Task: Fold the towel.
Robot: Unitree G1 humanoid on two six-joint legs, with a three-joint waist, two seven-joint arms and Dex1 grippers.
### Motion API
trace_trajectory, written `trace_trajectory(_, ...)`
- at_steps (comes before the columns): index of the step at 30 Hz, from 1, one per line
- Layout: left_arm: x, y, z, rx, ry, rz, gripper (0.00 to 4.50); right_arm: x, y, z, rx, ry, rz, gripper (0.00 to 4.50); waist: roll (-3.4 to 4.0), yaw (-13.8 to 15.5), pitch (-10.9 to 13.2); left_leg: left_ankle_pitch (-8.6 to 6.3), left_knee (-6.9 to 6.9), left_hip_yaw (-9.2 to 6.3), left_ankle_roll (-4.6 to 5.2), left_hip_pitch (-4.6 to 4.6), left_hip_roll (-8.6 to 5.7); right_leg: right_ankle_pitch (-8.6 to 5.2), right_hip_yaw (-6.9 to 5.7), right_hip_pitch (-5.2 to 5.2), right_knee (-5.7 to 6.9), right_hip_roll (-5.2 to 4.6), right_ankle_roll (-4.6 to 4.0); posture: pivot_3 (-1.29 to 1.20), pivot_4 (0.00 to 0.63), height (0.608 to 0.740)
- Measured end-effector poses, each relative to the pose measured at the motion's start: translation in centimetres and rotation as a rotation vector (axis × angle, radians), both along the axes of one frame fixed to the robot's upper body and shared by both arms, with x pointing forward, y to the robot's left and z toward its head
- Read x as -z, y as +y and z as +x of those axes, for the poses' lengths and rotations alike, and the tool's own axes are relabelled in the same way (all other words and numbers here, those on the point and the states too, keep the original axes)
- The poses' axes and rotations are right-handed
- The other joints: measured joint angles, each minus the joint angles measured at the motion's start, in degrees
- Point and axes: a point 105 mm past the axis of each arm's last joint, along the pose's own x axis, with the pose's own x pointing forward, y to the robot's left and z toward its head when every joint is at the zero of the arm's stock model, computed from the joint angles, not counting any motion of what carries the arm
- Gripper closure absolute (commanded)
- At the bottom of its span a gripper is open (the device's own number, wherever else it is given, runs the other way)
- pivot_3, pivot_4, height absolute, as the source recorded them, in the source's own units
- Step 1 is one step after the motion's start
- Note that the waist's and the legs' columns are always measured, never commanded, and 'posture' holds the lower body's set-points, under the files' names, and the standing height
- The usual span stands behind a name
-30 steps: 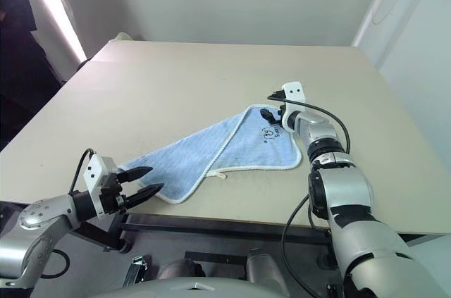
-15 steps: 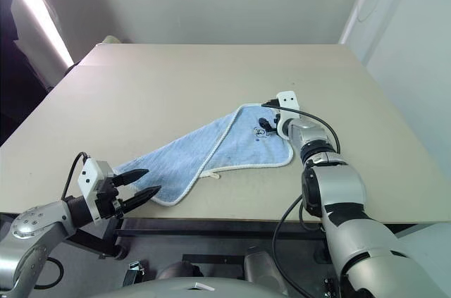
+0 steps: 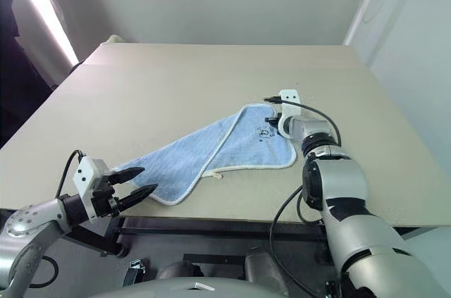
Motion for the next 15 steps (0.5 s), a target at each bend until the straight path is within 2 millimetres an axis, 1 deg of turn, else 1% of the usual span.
trace_trajectory(7,0.0,0.2,0.3,0.012,0.005,-0.001,1.29,-0.5,-2.1,-1.3,-0.083,0.087,-0.01,3.78,0.01,1.2,0.0,0.0,-0.02,-0.05,0.0,-0.02,0.0,-0.02,-0.07,-0.01,-0.01,0.0,-0.03,0.0,0.0,0.716)
trace_trajectory(11,-0.3,0.3,0.8,0.022,-0.005,0.005,1.29,-0.8,-2.5,-2.7,-0.172,0.15,-0.009,3.78,0.01,1.1,0.0,0.0,-0.04,-0.06,0.0,-0.02,0.0,-0.05,-0.09,-0.01,-0.01,0.0,-0.07,0.0,0.0,0.716)
trace_trajectory(15,-0.2,0.3,0.8,0.033,0.001,0.001,1.29,-1.1,-2.8,-4.0,-0.215,0.178,-0.022,3.78,0.03,1.3,0.0,0.0,-0.1,-0.13,0.0,-0.05,0.01,0.0,-0.19,-0.04,-0.01,0.0,0.04,0.0,0.0,0.716)
